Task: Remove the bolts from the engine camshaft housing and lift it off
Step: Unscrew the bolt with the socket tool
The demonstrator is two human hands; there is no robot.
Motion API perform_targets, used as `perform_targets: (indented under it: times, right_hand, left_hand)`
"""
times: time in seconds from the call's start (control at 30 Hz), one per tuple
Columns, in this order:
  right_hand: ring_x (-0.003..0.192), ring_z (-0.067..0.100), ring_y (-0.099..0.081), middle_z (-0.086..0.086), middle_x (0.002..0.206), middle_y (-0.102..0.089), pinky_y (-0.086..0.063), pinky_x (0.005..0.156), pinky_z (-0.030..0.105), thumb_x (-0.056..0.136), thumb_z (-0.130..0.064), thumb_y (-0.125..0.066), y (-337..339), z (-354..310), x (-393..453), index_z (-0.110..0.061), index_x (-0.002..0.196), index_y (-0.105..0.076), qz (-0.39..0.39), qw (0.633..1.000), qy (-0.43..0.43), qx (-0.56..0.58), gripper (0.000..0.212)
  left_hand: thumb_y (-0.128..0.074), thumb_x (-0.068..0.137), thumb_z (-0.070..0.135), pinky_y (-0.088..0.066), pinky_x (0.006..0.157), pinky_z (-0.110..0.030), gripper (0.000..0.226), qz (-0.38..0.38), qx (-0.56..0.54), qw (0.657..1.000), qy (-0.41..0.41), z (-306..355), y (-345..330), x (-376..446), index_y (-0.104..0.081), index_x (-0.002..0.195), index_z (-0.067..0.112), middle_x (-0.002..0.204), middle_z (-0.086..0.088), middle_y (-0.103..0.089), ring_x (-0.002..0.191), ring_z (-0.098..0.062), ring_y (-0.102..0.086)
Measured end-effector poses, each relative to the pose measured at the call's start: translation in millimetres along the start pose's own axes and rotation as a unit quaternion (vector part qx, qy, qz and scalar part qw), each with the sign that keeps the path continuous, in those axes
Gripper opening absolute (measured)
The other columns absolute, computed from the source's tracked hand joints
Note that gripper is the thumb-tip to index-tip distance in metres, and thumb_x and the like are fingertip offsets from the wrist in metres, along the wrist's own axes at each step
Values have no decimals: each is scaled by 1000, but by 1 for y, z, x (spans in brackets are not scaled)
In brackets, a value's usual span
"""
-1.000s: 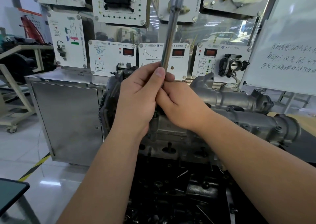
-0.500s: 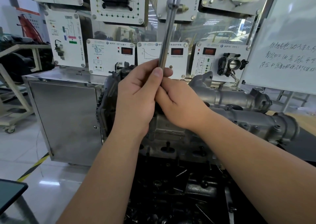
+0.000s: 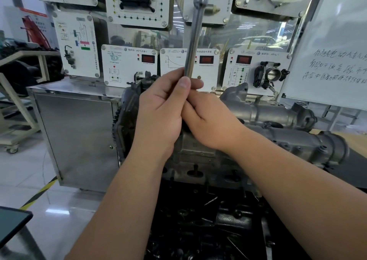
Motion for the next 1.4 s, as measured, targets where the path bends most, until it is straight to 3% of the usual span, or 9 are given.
perform_targets:
  times: [0.1, 0.23, 0.47, 0.63, 0.83, 1.03, 1.13, 1.3, 1.4]
  right_hand:
    - [51, 4, -49, -11, 55, -47, -33, 50, 15, 100, -30, -40, 2, -1, 0, -27, 65, -43, 7, 1000, 10, 8, 35]
    - [54, 0, -52, -12, 57, -51, -34, 52, 13, 102, -21, -51, 3, 2, -1, -16, 72, -55, 12, 1000, 17, -7, 31]
    - [50, 4, -47, -12, 52, -47, -34, 50, 14, 106, -21, -44, 2, 4, 0, -20, 67, -46, 1, 999, -18, 44, 39]
    - [50, 4, -46, -13, 49, -48, -33, 50, 15, 103, -31, -39, -1, 4, 0, -23, 63, -44, -14, 999, -19, 36, 41]
    - [78, 19, -65, 8, 85, -69, -51, 70, 38, 101, -24, -53, 7, 2, -2, -4, 100, -62, 42, 999, 2, 31, 22]
    - [51, 7, -47, -8, 58, -49, -34, 51, 16, 105, -20, -48, 4, -1, -3, -18, 75, -48, 21, 1000, 6, 3, 30]
    - [50, 5, -46, -12, 56, -46, -32, 51, 16, 105, -20, -47, 3, 0, -3, -28, 71, -43, 14, 1000, -5, 10, 35]
    - [54, 11, -49, 0, 62, -56, -36, 53, 23, 105, -23, -48, 3, -2, -4, -7, 80, -56, 16, 1000, 7, 8, 31]
    - [56, 13, -50, -1, 64, -56, -38, 54, 25, 105, -21, -48, 4, -3, -4, -12, 80, -53, 17, 1000, 16, 6, 27]
  left_hand:
    - [-63, 92, 8, -55, 85, -24, 17, 9, -10, 1000, -19, 6, 2, 0, -73, 98, 20, 84, 4, -77, 89, -10, -72]
    - [-77, 76, 4, -58, 78, -27, 19, 49, -25, 998, -23, 8, 7, -1, -71, 85, 20, 80, 2, -77, 81, -13, -74]
    - [-54, 101, 14, -56, 83, -23, 20, 3, -15, 1000, 27, 1, 1, -1, -74, 101, 19, 92, 0, -79, 96, -12, -73]
    - [-62, 96, 7, -56, 76, -21, 16, 10, -21, 1000, 16, 4, 5, 0, -74, 98, 18, 83, 2, -78, 85, -10, -73]
    - [-75, 80, 7, -57, 77, -24, 17, 57, -34, 998, -12, 4, 10, 1, -70, 92, 18, 81, 5, -76, 81, -9, -71]
    - [-53, 97, 24, -54, 84, -21, 18, 21, -28, 999, 20, 0, 5, 1, -68, 107, 21, 92, 4, -79, 96, -8, -72]
    - [-52, 100, 17, -55, 82, -21, 19, 8, -24, 999, 22, 1, 3, 0, -71, 103, 17, 87, 3, -78, 91, -8, -72]
    - [-66, 94, 3, -56, 80, -22, 13, 51, -49, 997, 2, 2, 9, 1, -69, 97, 15, 81, 4, -76, 83, -9, -71]
    - [-68, 92, -1, -55, 79, -20, 16, 60, -50, 997, -4, 3, 10, 2, -68, 101, 13, 83, 8, -76, 85, -6, -71]
Point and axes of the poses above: each hand's wrist, its own x-axis towards the middle knuckle, its own y-axis out of the back of the hand, z = x × y, the point moved 7 cm from there along x, towards the middle knuckle
